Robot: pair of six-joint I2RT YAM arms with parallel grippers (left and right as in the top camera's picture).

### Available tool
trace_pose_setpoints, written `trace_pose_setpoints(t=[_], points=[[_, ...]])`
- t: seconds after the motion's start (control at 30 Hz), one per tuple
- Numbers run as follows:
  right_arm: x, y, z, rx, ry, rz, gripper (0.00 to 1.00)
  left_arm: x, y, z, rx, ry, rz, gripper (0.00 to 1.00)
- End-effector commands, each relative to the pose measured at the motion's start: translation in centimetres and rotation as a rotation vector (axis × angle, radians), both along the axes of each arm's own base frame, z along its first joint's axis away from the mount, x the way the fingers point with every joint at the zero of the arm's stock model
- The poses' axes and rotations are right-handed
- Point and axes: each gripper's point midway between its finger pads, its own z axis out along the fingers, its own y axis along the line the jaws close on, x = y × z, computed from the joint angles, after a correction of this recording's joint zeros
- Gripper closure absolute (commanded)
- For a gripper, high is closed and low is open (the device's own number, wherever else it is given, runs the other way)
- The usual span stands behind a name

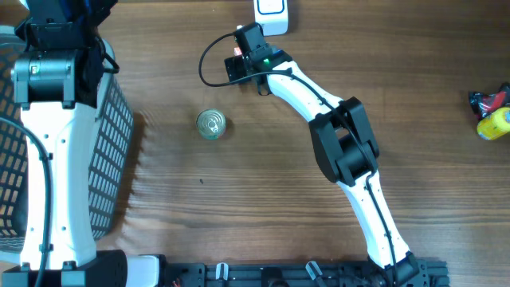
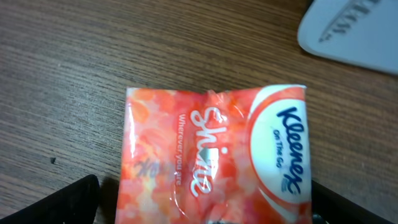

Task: Scan the item barcode
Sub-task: 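Lower the right gripper onto the pink Kleenex pack and grasp it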

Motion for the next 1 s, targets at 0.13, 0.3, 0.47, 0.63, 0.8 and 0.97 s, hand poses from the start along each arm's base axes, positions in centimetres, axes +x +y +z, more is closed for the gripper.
trace_pose_setpoints(t=[0.13, 0.3, 0.47, 0.63, 0.8, 0.97], points=[[-1.2, 0.4, -5.0, -0.039, 0.069, 0.102, 0.21, -0.4, 0.4, 1.1, 0.013, -0.022, 0.011, 0.00], [-1.1, 0.5, -4.9, -0.033, 0.063, 0.098, 0.29, -0.4, 0.4, 1.0, 0.013, -0.019, 0.011, 0.00], [-0.8, 0.0, -4.9, -0.037, 0.059, 0.070, 0.47, -0.4, 0.4, 0.9, 0.013, -0.015, 0.010, 0.00], [-1.2, -0.3, -5.0, -0.040, 0.081, 0.058, 0.53, -0.4, 0.4, 0.6, 0.013, -0.006, 0.010, 0.00], [-2.1, -1.1, -4.2, -0.067, 0.120, 0.061, 0.57, -0.3, 0.4, 0.2, 0.013, 0.002, 0.010, 0.00], [-2.6, -2.6, -1.1, -0.120, 0.123, 0.029, 0.63, -0.3, 0.4, 0.1, 0.013, 0.007, 0.010, 0.00]])
